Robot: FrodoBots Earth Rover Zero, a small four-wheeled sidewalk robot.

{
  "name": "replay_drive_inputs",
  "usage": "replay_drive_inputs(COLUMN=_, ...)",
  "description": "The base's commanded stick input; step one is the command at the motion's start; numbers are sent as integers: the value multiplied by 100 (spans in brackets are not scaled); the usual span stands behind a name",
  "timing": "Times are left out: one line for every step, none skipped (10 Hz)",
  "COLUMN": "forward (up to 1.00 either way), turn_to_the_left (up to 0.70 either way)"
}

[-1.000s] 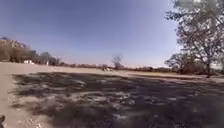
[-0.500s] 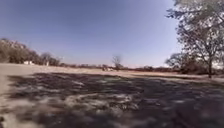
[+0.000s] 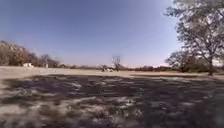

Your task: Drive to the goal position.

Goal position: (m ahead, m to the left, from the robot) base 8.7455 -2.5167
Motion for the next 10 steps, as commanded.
replay_drive_inputs(forward=50, turn_to_the_left=0)
replay_drive_inputs(forward=50, turn_to_the_left=0)
replay_drive_inputs(forward=50, turn_to_the_left=0)
replay_drive_inputs(forward=50, turn_to_the_left=0)
replay_drive_inputs(forward=50, turn_to_the_left=0)
replay_drive_inputs(forward=50, turn_to_the_left=-46)
replay_drive_inputs(forward=50, turn_to_the_left=-36)
replay_drive_inputs(forward=50, turn_to_the_left=-25)
replay_drive_inputs(forward=50, turn_to_the_left=-14)
replay_drive_inputs(forward=50, turn_to_the_left=-4)
